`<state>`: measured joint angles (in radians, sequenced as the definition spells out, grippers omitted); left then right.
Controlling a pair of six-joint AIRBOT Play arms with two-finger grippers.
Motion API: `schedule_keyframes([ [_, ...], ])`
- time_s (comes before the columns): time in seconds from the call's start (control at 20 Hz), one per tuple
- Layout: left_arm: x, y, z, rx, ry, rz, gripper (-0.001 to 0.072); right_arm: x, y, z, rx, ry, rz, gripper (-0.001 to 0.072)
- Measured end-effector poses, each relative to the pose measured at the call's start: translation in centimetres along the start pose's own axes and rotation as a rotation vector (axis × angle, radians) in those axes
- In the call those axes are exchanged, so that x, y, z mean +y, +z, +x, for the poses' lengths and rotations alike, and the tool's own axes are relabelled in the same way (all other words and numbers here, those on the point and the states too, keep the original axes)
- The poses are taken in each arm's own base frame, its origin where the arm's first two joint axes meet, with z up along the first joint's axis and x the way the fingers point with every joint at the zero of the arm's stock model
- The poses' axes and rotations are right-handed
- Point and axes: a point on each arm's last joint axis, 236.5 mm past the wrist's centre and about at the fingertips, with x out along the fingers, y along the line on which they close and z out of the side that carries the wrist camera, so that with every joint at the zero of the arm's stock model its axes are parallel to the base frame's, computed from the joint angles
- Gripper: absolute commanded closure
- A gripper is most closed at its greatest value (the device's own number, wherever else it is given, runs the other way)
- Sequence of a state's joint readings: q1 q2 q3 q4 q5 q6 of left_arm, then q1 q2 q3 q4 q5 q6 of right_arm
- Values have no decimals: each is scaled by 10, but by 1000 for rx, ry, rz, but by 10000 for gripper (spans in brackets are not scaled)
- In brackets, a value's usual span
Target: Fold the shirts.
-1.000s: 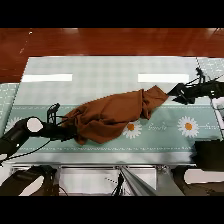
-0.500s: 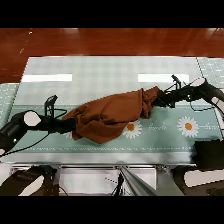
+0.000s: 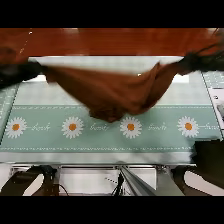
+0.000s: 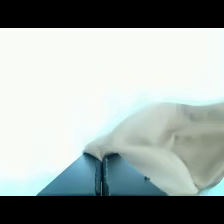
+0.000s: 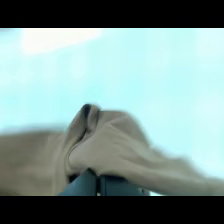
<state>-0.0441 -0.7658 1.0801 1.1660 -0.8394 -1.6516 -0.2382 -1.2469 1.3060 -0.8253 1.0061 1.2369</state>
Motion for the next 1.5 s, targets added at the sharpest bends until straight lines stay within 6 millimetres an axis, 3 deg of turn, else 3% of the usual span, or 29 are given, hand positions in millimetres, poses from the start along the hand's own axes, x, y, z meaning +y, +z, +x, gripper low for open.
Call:
schedule_keyframes([
  [0.1, -22, 67, -48, -215, -27, 35, 689, 28, 41, -53, -151, -12, -95, 687],
  [0.15, -32, 91, -72, -299, -38, 54, 689, 44, 56, -80, -217, -18, -144, 688],
  [0.3, -59, 135, -139, -490, -60, 115, 689, 84, 80, -152, -378, -54, -273, 687],
  [0.45, -77, 145, -185, -586, -75, 161, 689, 117, 81, -209, -495, -85, -354, 688],
  [0.65, -93, 142, -233, -666, -91, 200, 689, 153, 83, -279, -685, -114, -409, 688],
  [0.75, -96, 133, -241, -653, -88, 213, 689, 168, 87, -311, -799, -116, -416, 688],
  [0.9, -82, 100, -222, -490, -37, 226, 689, 177, 96, -339, -913, -117, -409, 688],
  [1.0, -65, 69, -198, -337, 3, 218, 689, 169, 104, -335, -919, -130, -384, 688],
  [1.1, -44, 34, -171, -173, 43, 195, 689, 150, 113, -311, -865, -147, -347, 688],
  [1.2, -19, -7, -141, -9, 80, 153, 689, 120, 117, -265, -741, -163, -298, 688],
  [1.3, 8, -52, -111, 148, 118, 105, 689, 83, 111, -208, -571, -174, -237, 688],
  [1.5, 64, -153, -56, 431, 187, -15, 689, 14, 76, -91, -221, -150, -86, 688],
])
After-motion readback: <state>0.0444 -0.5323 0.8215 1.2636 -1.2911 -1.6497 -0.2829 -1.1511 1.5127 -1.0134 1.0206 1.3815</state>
